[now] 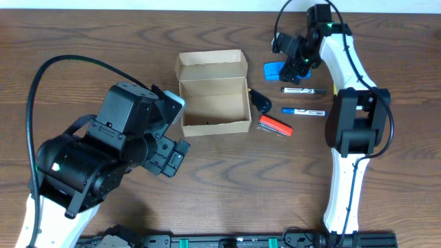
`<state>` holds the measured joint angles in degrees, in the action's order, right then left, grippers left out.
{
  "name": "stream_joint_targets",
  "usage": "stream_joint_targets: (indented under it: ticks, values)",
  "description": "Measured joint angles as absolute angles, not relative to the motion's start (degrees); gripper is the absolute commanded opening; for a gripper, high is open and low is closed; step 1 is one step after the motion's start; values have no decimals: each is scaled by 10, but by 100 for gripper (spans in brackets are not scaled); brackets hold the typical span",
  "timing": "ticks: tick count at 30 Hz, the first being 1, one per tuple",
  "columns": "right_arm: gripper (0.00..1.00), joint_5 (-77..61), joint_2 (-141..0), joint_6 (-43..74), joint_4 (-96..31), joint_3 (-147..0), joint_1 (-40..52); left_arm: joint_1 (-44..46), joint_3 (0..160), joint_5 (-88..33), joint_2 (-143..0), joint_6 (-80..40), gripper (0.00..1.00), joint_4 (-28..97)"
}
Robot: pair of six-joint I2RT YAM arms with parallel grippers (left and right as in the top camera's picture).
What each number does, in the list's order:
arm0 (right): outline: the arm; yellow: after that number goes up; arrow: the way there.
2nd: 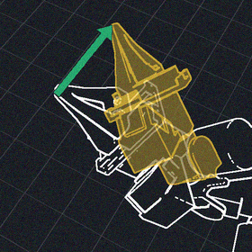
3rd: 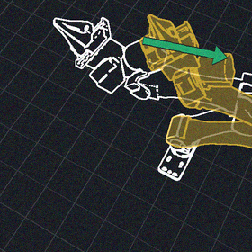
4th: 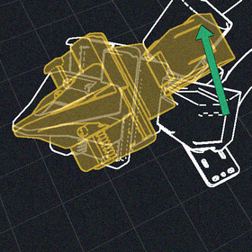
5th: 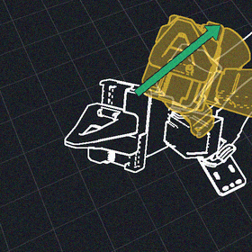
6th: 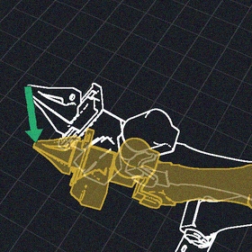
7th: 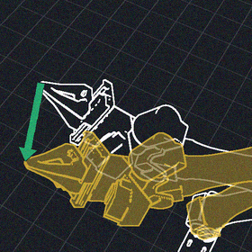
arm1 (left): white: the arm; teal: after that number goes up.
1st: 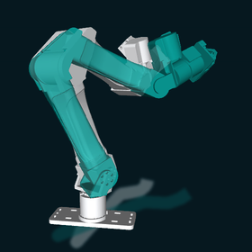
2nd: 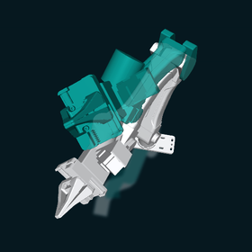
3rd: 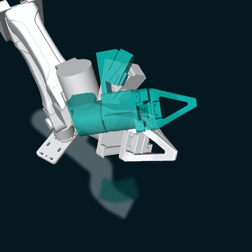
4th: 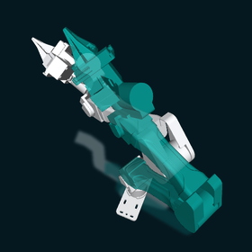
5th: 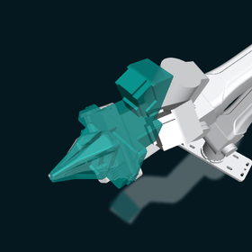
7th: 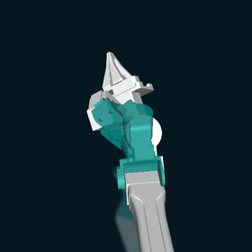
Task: Pack container
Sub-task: 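Grasp the blue tape dispenser with the right gripper and lift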
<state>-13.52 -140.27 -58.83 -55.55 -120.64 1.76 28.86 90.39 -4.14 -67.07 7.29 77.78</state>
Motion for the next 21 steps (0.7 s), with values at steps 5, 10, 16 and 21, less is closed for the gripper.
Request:
stream_joint_targets:
  ticks: [5,10,16,21]
  values:
    - [99,-135,-1418,-601,-552,-1206,18,289,904,-41,-671,73,95,778]
    - [91,-140,-1427,-606,-539,-1209,18,289,904,-41,-671,73,95,778]
    - [53,-146,-1431,-612,-533,-1213,18,289,904,-41,-671,73,95,778]
    - [40,-146,-1431,-600,-532,-1214,18,289,904,-41,-671,73,95,778]
